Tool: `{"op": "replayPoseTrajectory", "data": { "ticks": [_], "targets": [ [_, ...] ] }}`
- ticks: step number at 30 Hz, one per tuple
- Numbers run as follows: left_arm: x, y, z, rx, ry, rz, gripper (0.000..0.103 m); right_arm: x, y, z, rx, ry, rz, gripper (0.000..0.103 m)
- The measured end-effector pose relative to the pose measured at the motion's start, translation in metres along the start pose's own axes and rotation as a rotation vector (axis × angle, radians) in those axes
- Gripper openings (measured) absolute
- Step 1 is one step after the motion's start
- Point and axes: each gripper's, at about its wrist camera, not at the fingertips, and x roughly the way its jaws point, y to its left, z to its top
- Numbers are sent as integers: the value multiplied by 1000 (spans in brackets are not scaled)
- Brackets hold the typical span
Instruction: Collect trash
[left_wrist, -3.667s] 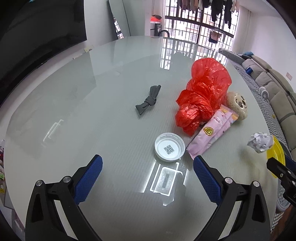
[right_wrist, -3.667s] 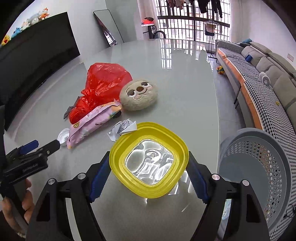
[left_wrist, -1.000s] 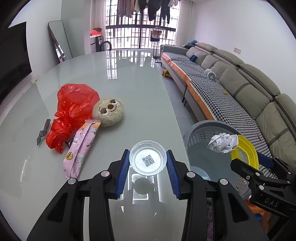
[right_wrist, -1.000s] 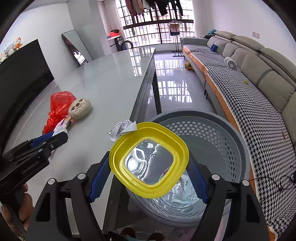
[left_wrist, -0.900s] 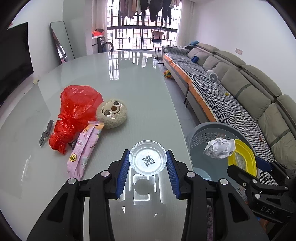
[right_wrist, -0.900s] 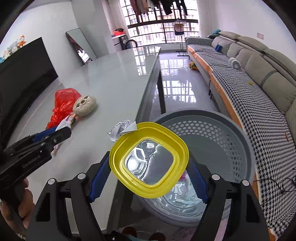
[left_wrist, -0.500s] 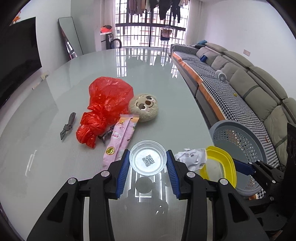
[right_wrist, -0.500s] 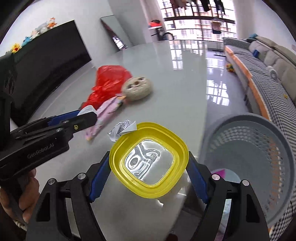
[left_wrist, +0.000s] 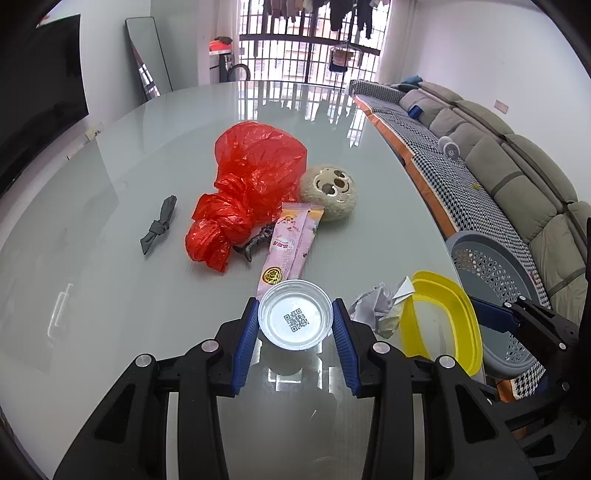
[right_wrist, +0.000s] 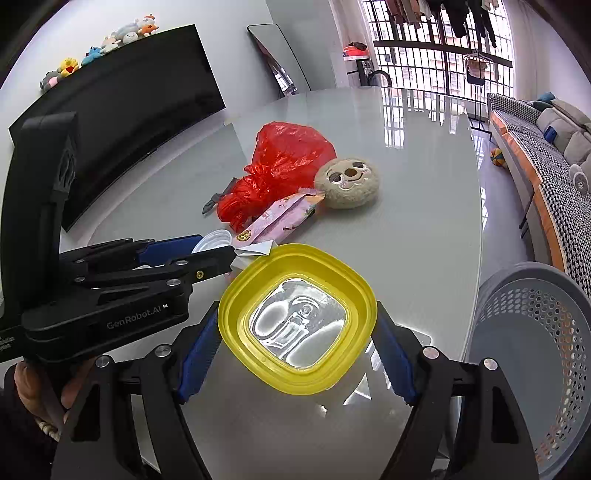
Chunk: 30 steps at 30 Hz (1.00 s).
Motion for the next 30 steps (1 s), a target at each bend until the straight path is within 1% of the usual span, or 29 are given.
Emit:
{"op": "replayPoseTrajectory", "data": {
  "ticks": [5,9,11,14,18,25,30],
  "targets": [
    [-2,3,5,4,0,-33,39,-1,0,-2,-30,-1,-24,75],
    [-7,-6,9,59,-3,-67,39,1,1,-5,-59,-1,-10,75],
    [-7,-11,10,85,6,-107,39,2,2,-6,-80,-4,-7,75],
    [-6,-18,10,124,22,-140,39,2,3,-7,-101,-11,2,75],
    [-3,-22,11,150,33,-120,39,-2,4,-8,-121,-21,19,75],
    [3,-7,16,118,40,-72,39,-6,8,-8,-144,-38,23,75],
    [-2,-4,17,118,29,-80,39,-7,7,-8,-142,-40,17,75]
  ]
}}
